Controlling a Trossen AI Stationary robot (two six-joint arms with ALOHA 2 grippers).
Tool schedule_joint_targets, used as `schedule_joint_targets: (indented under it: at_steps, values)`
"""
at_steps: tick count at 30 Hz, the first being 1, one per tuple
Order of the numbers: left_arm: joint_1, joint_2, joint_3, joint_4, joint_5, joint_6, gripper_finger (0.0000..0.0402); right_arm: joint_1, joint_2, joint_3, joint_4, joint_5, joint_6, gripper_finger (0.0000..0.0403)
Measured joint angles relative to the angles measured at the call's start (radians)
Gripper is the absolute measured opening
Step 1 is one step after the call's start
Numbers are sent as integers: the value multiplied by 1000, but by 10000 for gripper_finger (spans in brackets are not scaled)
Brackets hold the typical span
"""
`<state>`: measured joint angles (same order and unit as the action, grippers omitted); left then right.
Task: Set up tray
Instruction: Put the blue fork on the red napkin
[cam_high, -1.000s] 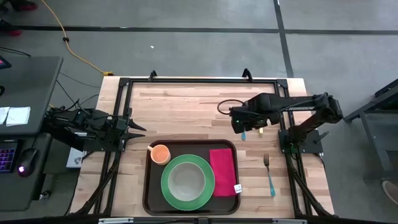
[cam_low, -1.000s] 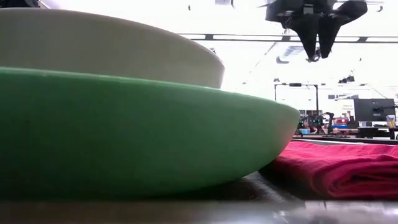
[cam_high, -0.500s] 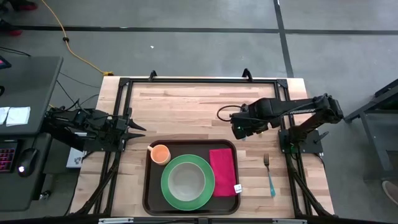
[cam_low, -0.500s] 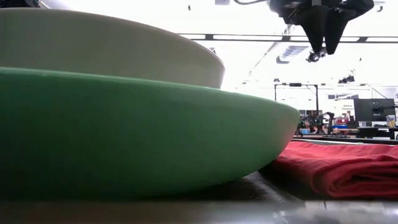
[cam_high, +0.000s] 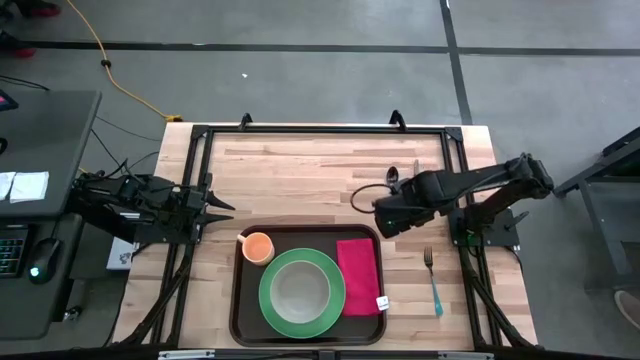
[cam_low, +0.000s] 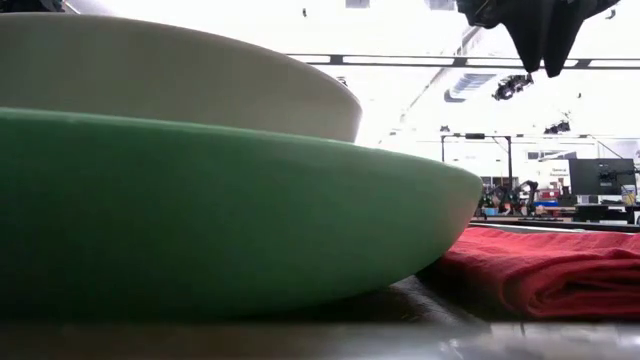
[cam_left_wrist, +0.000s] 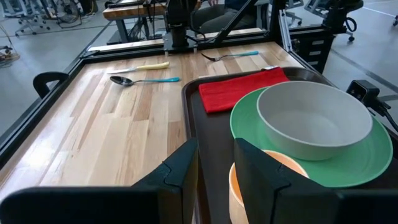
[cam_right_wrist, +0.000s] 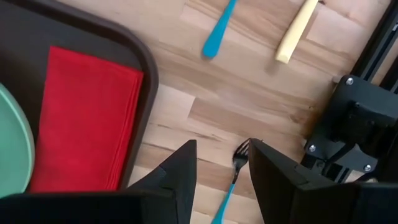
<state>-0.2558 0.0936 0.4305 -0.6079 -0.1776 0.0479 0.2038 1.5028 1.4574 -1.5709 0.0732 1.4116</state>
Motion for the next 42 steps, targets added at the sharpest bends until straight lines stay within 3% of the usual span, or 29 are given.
schedule_joint_targets:
  at_steps: [30, 42]
  values:
    - [0, 0, 0, 0, 1, 0, 136, 261, 0, 0, 0, -52, 291, 123]
    - [0, 0, 0, 0, 1, 0, 136, 298, -8, -41, 1, -55, 309, 123]
